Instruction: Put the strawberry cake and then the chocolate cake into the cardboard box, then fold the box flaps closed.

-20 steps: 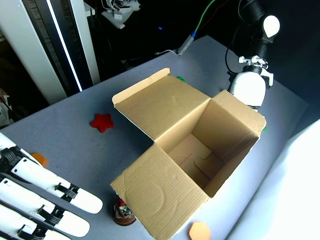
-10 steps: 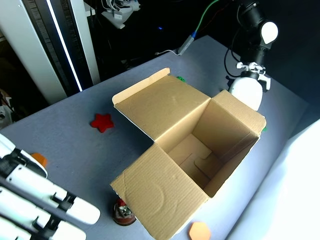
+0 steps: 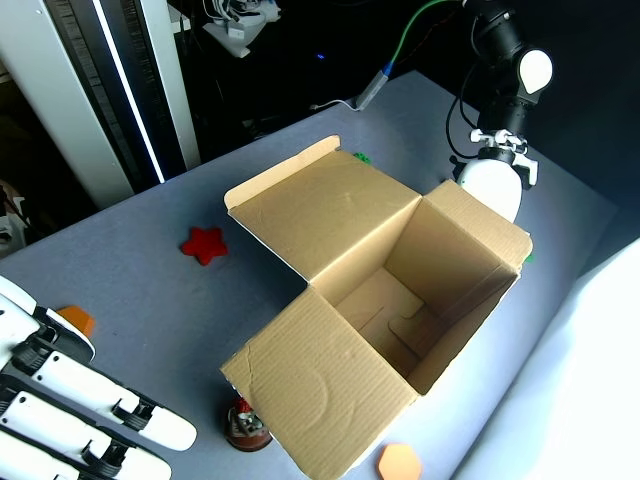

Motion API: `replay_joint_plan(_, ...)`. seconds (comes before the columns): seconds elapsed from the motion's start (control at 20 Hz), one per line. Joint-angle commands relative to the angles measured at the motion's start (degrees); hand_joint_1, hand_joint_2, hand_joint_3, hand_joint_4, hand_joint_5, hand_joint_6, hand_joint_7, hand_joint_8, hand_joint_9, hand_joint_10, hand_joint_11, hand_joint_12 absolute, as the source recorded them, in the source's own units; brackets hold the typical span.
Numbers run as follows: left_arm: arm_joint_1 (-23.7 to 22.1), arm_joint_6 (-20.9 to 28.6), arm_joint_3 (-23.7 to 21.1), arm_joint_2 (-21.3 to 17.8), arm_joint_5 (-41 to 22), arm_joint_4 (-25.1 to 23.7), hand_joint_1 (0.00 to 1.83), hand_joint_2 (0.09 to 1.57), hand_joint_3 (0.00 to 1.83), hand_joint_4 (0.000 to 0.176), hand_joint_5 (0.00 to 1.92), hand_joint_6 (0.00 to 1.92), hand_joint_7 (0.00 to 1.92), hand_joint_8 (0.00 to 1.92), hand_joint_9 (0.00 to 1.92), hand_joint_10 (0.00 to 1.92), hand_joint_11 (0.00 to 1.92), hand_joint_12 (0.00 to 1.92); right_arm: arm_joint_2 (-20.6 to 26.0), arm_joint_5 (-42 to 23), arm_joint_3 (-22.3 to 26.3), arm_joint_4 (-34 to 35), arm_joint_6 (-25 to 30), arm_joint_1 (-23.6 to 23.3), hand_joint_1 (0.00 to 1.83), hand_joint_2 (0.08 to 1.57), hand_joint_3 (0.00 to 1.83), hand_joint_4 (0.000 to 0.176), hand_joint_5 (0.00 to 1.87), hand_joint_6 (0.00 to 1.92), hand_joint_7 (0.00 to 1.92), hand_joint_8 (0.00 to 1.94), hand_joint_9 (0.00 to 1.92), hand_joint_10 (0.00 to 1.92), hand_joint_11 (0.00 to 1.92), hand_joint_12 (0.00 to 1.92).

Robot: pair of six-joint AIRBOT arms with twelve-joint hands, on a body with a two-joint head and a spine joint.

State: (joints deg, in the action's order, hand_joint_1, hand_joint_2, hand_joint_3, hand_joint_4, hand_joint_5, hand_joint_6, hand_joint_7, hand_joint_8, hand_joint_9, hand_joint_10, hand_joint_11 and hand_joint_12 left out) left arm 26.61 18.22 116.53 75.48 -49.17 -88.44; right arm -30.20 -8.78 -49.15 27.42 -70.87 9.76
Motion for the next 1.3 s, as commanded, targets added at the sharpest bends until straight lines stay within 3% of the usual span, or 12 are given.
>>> replay_joint_plan(0.0, -0.1, -0.3, 0.1, 0.0, -0.1, 1.7, 1.31, 1.07, 0.00, 0.067, 0.15, 1.24, 0.00, 1.37, 0.11, 1.57, 0.23, 1.71, 0.8, -5.9, 0.4, -0.1, -0.9, -0.8, 1.19, 1.05, 0.00, 0.012, 0.06, 0.00, 0.07, 0.00, 0.06, 0.00, 0.00, 0.37)
replay_joint_plan(0.2, -0.1, 0.5, 0.0, -0.3, -0.2, 1.8, 1.41, 1.13, 0.01, 0.050, 0.19, 1.54, 0.07, 1.63, 0.23, 1.69, 0.29, 1.90, 0.8, -5.9, 0.8, -0.1, -1.2, -0.9, 1.19, 1.05, 0.00, 0.010, 0.06, 0.01, 0.07, 0.00, 0.06, 0.00, 0.00, 0.24)
replay_joint_plan(0.25, -0.2, 0.6, -0.1, -0.5, -0.2, 1.8, 1.56, 1.22, 0.02, 0.039, 0.19, 1.64, 0.07, 1.72, 0.47, 1.70, 0.31, 1.92, 0.8, -5.9, 0.8, -0.1, -1.2, -0.9, 1.19, 1.06, 0.00, 0.005, 0.06, 0.01, 0.06, 0.01, 0.03, 0.01, 0.00, 0.11)
replay_joint_plan(0.3, -0.2, 0.7, -0.3, -0.7, -0.2, 1.8, 1.60, 1.23, 0.02, 0.019, 0.21, 1.72, 0.08, 1.79, 0.53, 1.71, 0.37, 1.92, 0.8, -5.8, 0.8, -0.1, -1.2, -0.9, 1.19, 1.05, 0.00, 0.010, 0.08, 0.01, 0.07, 0.00, 0.05, 0.01, 0.00, 0.18)
replay_joint_plan(0.35, -0.2, 0.8, -0.4, -0.9, -0.2, 1.8, 1.61, 1.24, 0.02, 0.010, 0.21, 1.77, 0.10, 1.83, 0.53, 1.72, 0.39, 1.92, 0.8, -5.6, 0.8, -0.1, -1.2, -0.9, 1.20, 1.04, 0.00, 0.005, 0.09, 0.01, 0.08, 0.00, 0.06, 0.01, 0.00, 0.23)
replay_joint_plan(0.45, -0.2, 1.1, -0.5, -1.5, -0.4, 1.8, 1.62, 1.31, 0.01, 0.000, 0.25, 1.79, 0.36, 1.80, 0.47, 1.81, 0.46, 1.92, 0.8, -5.5, 0.9, -0.1, -1.4, -0.9, 1.18, 1.05, 0.00, 0.006, 0.10, 0.00, 0.09, 0.00, 0.08, 0.01, 0.00, 0.26)
replay_joint_plan(0.55, -0.2, 1.3, -1.0, -2.3, -0.5, 1.8, 1.62, 1.30, 0.00, 0.000, 0.29, 1.78, 0.42, 1.74, 0.49, 1.76, 0.46, 1.92, 0.8, -5.5, 1.0, -0.1, -1.5, -1.0, 1.16, 1.07, 0.01, 0.015, 0.04, 0.00, 0.05, 0.00, 0.04, 0.00, 0.00, 0.13)
replay_joint_plan(0.7, -0.3, 1.5, -3.4, -4.7, -0.4, 1.8, 1.62, 1.29, 0.00, 0.000, 0.29, 1.79, 0.43, 1.73, 0.49, 1.74, 0.48, 1.92, 0.9, -5.5, 1.1, -0.1, -1.6, -1.1, 1.16, 1.06, 0.00, 0.013, 0.06, 0.00, 0.10, 0.00, 0.08, 0.01, 0.00, 0.36)
replay_joint_plan(0.9, -1.1, 1.1, -8.6, -9.3, 1.6, -0.4, 1.62, 1.31, 0.00, 0.000, 0.29, 1.79, 0.42, 1.77, 0.46, 1.81, 0.44, 1.92, 0.9, -5.5, 1.1, -0.1, -1.8, -1.1, 1.16, 1.06, 0.00, 0.006, 0.06, 0.00, 0.07, 0.00, 0.06, 0.00, 0.00, 0.36)
replay_joint_plan(1.1, -5.8, 1.1, -14.9, -15.1, 1.7, -3.6, 1.62, 1.30, 0.00, 0.000, 0.31, 1.73, 0.46, 1.74, 0.49, 1.77, 0.43, 1.92, 0.9, -5.5, 1.1, -0.1, -1.9, -1.2, 1.15, 1.06, 0.00, 0.012, 0.06, 0.00, 0.09, 0.00, 0.07, 0.00, 0.00, 0.45)
replay_joint_plan(1.15, -7.4, 1.2, -16.2, -16.5, 1.7, -4.0, 1.49, 1.33, 0.01, 0.000, 0.42, 1.79, 0.46, 1.72, 0.48, 1.75, 0.43, 1.92, 0.9, -5.5, 1.1, -0.1, -1.9, -1.2, 1.15, 1.06, 0.00, 0.016, 0.05, 0.00, 0.08, 0.01, 0.05, 0.01, 0.00, 0.35)
replay_joint_plan(1.25, -10.7, 2.5, -18.4, -18.8, 1.7, -6.1, 1.45, 1.37, 0.01, 0.000, 0.42, 1.83, 0.40, 1.79, 0.44, 1.86, 0.41, 1.91, 0.9, -5.5, 1.2, -0.1, -2.0, -1.2, 1.18, 1.03, 0.00, 0.012, 0.10, 0.01, 0.12, 0.01, 0.09, 0.02, 0.00, 0.42)
